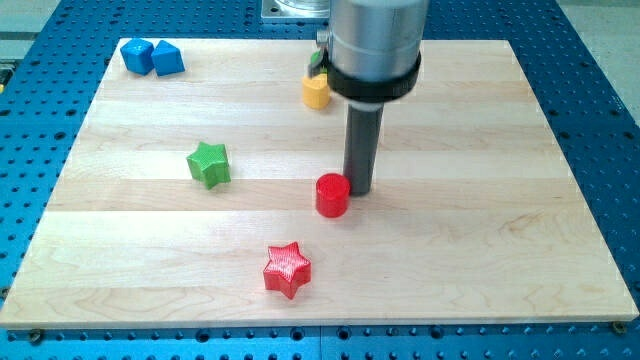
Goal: Move the red circle into the red star
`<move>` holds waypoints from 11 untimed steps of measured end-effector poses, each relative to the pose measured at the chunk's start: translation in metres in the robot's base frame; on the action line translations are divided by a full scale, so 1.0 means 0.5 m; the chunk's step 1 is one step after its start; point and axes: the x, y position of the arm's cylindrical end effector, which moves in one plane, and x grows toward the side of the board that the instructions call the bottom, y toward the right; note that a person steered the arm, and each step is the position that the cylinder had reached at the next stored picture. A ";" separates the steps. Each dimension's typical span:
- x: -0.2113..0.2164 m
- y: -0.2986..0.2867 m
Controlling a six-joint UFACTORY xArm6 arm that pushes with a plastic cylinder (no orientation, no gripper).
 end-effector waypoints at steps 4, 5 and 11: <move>0.040 -0.322; 0.075 -0.212; 0.114 -0.187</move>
